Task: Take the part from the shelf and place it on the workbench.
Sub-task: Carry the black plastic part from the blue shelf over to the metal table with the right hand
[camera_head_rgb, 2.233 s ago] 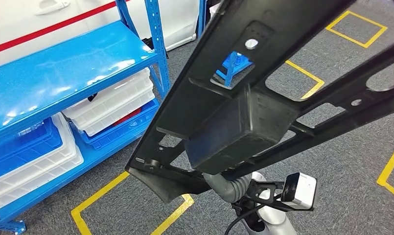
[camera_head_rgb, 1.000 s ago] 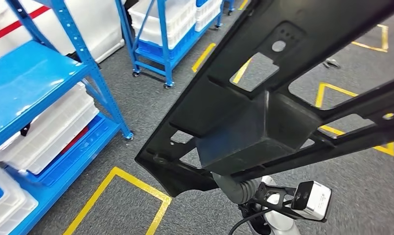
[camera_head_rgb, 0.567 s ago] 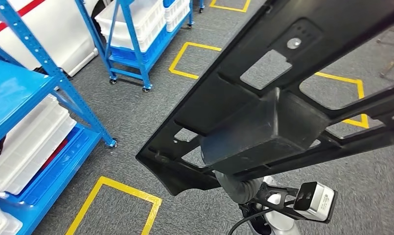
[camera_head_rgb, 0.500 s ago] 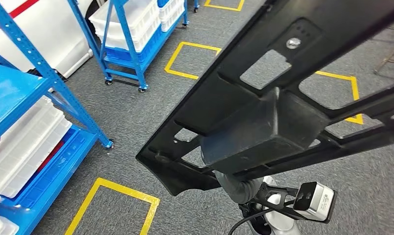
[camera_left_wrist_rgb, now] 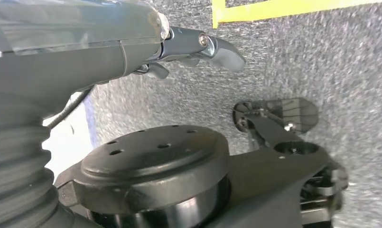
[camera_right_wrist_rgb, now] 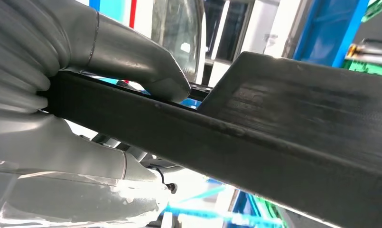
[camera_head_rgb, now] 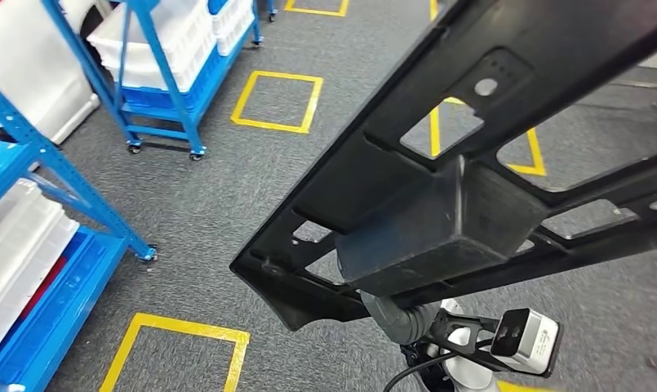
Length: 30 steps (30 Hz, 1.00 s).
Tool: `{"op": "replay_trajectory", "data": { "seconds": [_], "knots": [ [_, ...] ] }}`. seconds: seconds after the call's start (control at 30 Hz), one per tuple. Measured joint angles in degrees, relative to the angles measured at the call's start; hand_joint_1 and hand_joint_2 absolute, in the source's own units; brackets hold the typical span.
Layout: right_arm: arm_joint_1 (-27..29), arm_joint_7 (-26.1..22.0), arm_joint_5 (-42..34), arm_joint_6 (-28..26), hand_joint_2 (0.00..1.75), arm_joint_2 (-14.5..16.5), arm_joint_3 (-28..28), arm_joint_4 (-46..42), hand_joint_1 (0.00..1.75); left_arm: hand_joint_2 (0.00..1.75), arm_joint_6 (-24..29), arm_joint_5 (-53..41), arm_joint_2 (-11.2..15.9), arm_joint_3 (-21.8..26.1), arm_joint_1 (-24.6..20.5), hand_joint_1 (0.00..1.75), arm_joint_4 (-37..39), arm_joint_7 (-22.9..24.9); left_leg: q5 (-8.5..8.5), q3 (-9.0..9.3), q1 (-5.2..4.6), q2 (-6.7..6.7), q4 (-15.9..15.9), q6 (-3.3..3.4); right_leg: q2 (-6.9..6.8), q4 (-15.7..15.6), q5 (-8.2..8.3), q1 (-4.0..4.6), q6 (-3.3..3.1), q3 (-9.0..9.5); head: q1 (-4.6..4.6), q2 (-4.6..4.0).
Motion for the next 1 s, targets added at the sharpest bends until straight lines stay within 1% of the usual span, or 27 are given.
{"op": "replay_trajectory", "data": {
  "seconds": [0.03, 0.07, 0.1, 0.13, 0.17, 0.2, 0.23, 0.27, 0.3, 0.33, 0.37, 0.4, 0.47, 0.5, 0.53, 0.57, 0.6, 0.63, 0.7, 0.73, 0.77, 0.8, 0.83, 0.87, 0.9, 0.97, 1.0],
  "knots": [
    [0.12, -0.09, 0.09, 0.01, 1.75, -0.01, -0.04, 0.01, 1.75, 1.75, 0.09, -0.04, 0.01, -0.01, 0.07, 0.00, 0.00, 0.05, 0.11, -0.28, -0.01, 0.86, 0.05, -0.02, -0.19, 1.94, -0.64, -0.15, 0.19, -0.43, 0.00, 0.00],
    [0.23, -0.22, 0.23, 0.01, 1.75, -0.01, -0.10, 0.01, 1.75, 1.75, 0.17, -0.08, 0.02, -0.01, 0.09, 0.00, 0.00, 0.08, 0.19, -0.48, 0.00, 1.65, 0.11, -0.08, -0.40, 1.73, -0.21, -0.30, 0.34, 0.27, 0.00, 0.00],
    [0.33, -0.37, 0.37, 0.01, 1.75, -0.02, -0.16, 0.01, 1.75, 1.75, 0.17, -0.08, 0.03, -0.02, 0.05, 0.00, 0.00, 0.03, 0.22, -0.59, 0.01, 2.37, 0.19, -0.16, -0.92, -0.84, 1.12, -0.43, 0.42, 2.21, 0.00, 0.00],
    [0.38, -0.52, 0.52, 0.01, 1.75, -0.02, -0.23, -0.01, 1.75, 1.75, 0.11, -0.07, 0.02, -0.03, 0.00, 0.00, 0.00, -0.07, 0.20, -0.62, 0.02, 3.00, 0.30, -0.29, -1.95, -4.82, 2.58, -0.49, 0.41, 4.81, 0.00, 0.00],
    [0.37, -0.64, 0.67, 0.01, 1.75, -0.01, -0.31, -0.03, 1.75, 1.75, 0.04, -0.05, 0.01, -0.04, -0.02, 0.00, 0.00, -0.17, 0.13, -0.64, -0.10, 3.56, 0.46, -0.53, -3.29, -8.72, 3.57, -0.24, 0.22, 7.18, 0.01, 0.00],
    [0.35, -0.71, 0.76, 0.01, 1.75, -0.01, -0.39, -0.07, 1.75, 1.75, -0.03, -0.04, 0.00, -0.05, -0.03, 0.00, 0.00, -0.25, 0.08, -0.65, -0.21, 4.07, 0.57, -0.84, -4.31, -11.65, 4.16, 0.01, -0.10, 8.82, -0.02, 0.00],
    [0.35, -0.74, 0.83, 0.01, 1.75, 0.00, -0.51, -0.10, 1.75, 1.75, -0.14, -0.04, -0.01, -0.07, -0.04, 0.00, 0.00, -0.27, 0.05, -0.65, -0.32, 4.54, 0.64, -1.19, -4.88, -13.11, 4.19, 0.30, -0.47, 9.48, -0.04, 0.00],
    [0.37, -0.74, 0.87, 0.01, 1.75, 0.00, -0.64, -0.13, 1.75, 1.75, -0.24, -0.04, -0.02, -0.10, -0.06, 0.00, 0.00, -0.26, 0.08, -0.63, -0.41, 5.05, 0.62, -1.55, -4.74, -13.41, 4.08, 0.61, -0.87, 9.41, -0.07, 0.00],
    [0.41, -0.74, 0.89, 0.00, 1.75, 0.00, -0.81, -0.15, 1.75, 1.75, -0.35, -0.05, -0.04, -0.17, -0.12, 0.00, 0.00, -0.23, 0.10, -0.51, -0.41, 5.62, 0.54, -1.91, -4.07, -13.53, 4.26, 0.59, -1.29, 9.27, -0.09, 0.00],
    [0.47, -0.74, 0.90, -0.01, 1.75, 0.01, -0.96, -0.20, 1.75, 1.75, -0.46, -0.05, -0.05, -0.27, -0.21, 0.00, 0.00, -0.21, -0.09, -0.47, -0.30, 5.55, 0.65, -2.27, -3.49, -13.77, 4.46, 0.49, -1.66, 9.26, -0.10, 0.00],
    [0.47, -0.75, 0.90, -0.01, 1.75, 0.03, -1.08, -0.27, 1.75, 1.75, -0.51, -0.06, -0.06, -0.36, -0.30, 0.00, 0.00, -0.21, -0.78, -0.72, -0.19, 4.64, 1.41, -2.56, -2.89, -14.05, 4.71, 0.35, -2.10, 9.27, -0.10, 0.00],
    [0.46, -0.76, 0.90, -0.01, 1.75, 0.09, -1.15, -0.34, 1.75, 1.75, -0.54, -0.07, -0.07, -0.43, -0.35, 0.00, 0.00, -0.20, -2.09, -1.45, -0.07, 3.24, 3.24, -2.80, -2.33, -14.32, 4.97, 0.18, -2.51, 9.30, -0.16, 0.00],
    [0.46, -0.76, 0.93, -0.02, 1.75, 0.19, -1.19, -0.45, 1.75, 1.75, -0.59, -0.04, -0.06, -0.46, -0.28, 0.00, 0.00, -0.15, -5.89, -4.54, 0.09, 0.23, 10.23, -3.01, -1.12, -14.41, 5.28, 0.14, -3.02, 9.17, -0.32, 0.00],
    [0.53, -0.73, 0.98, -0.03, 1.75, 0.23, -1.20, -0.45, 1.75, 1.75, -0.62, -0.07, -0.05, -0.47, -0.31, 0.00, 0.00, -0.02, -7.31, -6.14, 0.09, -0.33, 13.84, -3.07, -0.47, -14.34, 5.35, 0.21, -3.13, 9.05, -0.39, 0.00],
    [0.63, -0.71, 1.07, -0.05, 1.75, 0.22, -1.21, -0.45, 1.75, 1.75, -0.62, -0.15, -0.04, -0.48, -0.39, 0.00, 0.00, 0.25, -7.79, -7.14, 0.09, -0.57, 16.16, -3.11, 0.21, -14.23, 5.39, 0.27, -3.18, 8.95, -0.40, 0.00],
    [0.72, -0.68, 1.20, -0.10, 1.75, 0.22, -1.22, -0.45, 1.75, 1.75, -0.46, -0.35, -0.03, -0.55, -0.49, 0.00, 0.00, 0.62, -7.10, -7.14, 0.09, -0.65, 16.35, -3.09, 0.92, -14.07, 5.40, 0.32, -3.20, 8.87, -0.39, 0.00],
    [0.80, -0.68, 1.36, -0.18, 1.75, 0.22, -1.22, -0.46, 1.75, 1.75, 0.00, -0.65, -0.03, -0.66, -0.58, 0.00, 0.00, 1.10, -5.43, -6.11, 0.11, -0.77, 14.34, -3.00, 1.66, -13.87, 5.38, 0.33, -3.17, 8.83, -0.39, 0.00],
    [0.86, -0.66, 1.55, -0.32, 1.75, 0.22, -1.22, -0.50, 1.75, 1.75, 0.81, -1.02, -0.03, -0.82, -0.59, 0.00, 0.00, 1.55, -3.26, -4.40, 0.18, -1.38, 10.73, -2.88, 2.41, -13.65, 5.35, 0.31, -3.11, 8.77, -0.39, 0.00],
    [0.98, -0.61, 2.00, -0.86, 1.75, 0.24, -1.26, -0.67, 1.75, 1.75, 3.72, -1.85, -0.07, -1.23, -0.51, 0.00, 0.00, 2.07, -0.78, -1.43, 0.39, -3.90, 4.00, -2.54, 3.78, -13.12, 5.36, 0.34, -2.70, 8.28, -0.38, 0.00],
    [1.11, -0.58, 2.25, -1.16, 1.75, 0.24, -1.29, -0.82, 1.75, 1.75, 5.19, -2.23, -0.13, -1.45, -0.44, 0.00, 0.00, 2.13, -0.50, -0.78, 0.42, -4.95, 2.21, -2.35, 4.34, -12.94, 5.50, 0.28, -2.35, 7.87, -0.35, 0.00],
    [1.28, -0.58, 2.44, -1.45, 1.75, 0.25, -1.37, -0.98, 1.75, 1.75, 6.36, -2.61, -0.19, -1.70, -0.40, 0.00, 0.00, 2.15, -0.73, -0.66, 0.37, -5.38, 1.66, -2.13, 4.88, -12.88, 5.71, 0.19, -1.93, 7.48, -0.35, 0.00],
    [1.51, -0.61, 2.59, -1.69, 1.75, 0.25, -1.46, -1.17, 1.75, 1.75, 6.94, -2.93, -0.25, -1.97, -0.39, 0.00, 0.00, 2.20, -0.61, -0.64, 0.33, -4.97, 1.32, -1.86, 5.48, -12.92, 5.96, 0.12, -1.49, 7.16, -0.35, 0.00],
    [1.76, -0.65, 2.70, -1.88, 1.75, 0.24, -1.60, -1.34, 1.75, 1.75, 6.97, -3.21, -0.29, -2.28, -0.42, 0.00, 0.01, 2.31, -0.37, -0.66, 0.39, -4.37, 1.14, -1.48, 5.49, -12.90, 6.05, 0.04, -1.15, 6.98, -0.35, 0.00],
    [1.92, -0.71, 2.77, -2.06, 1.75, 0.23, -1.75, -1.49, 1.75, 1.75, 6.62, -3.43, -0.32, -2.57, -0.48, 0.00, 0.01, 2.42, -0.12, -0.59, 0.49, -3.71, 0.84, -1.10, 4.72, -12.42, 5.67, 0.12, -0.88, 6.68, -0.26, 0.00],
    [2.00, -0.77, 2.85, -2.21, 1.75, 0.23, -1.88, -1.62, 1.75, 1.75, 5.97, -3.54, -0.33, -2.78, -0.49, 0.00, 0.02, 2.37, 0.13, -0.54, 0.61, -2.97, 0.52, -0.74, 3.49, -10.94, 4.65, 0.24, -0.66, 5.95, -0.12, 0.00],
    [2.10, -0.88, 3.03, -2.39, 1.75, 0.22, -2.03, -1.74, 1.75, 1.75, 4.14, -3.33, -0.26, -2.98, -0.29, 0.00, 0.02, 1.43, 0.35, -0.54, 0.60, -1.47, 0.22, -0.38, 0.72, -4.91, 1.19, 0.28, -0.30, 3.15, 0.13, 0.00],
    [2.24, -0.95, 3.17, -2.47, 1.75, 0.21, -2.09, -1.75, 1.75, 1.75, 3.20, -3.08, -0.14, -3.01, -0.15, 0.00, 0.02, 0.63, 0.36, -0.60, 0.57, -0.67, 0.23, -0.33, 0.16, -1.30, -0.37, 0.16, -0.12, 1.46, 0.15, 0.00]
  ]
}}
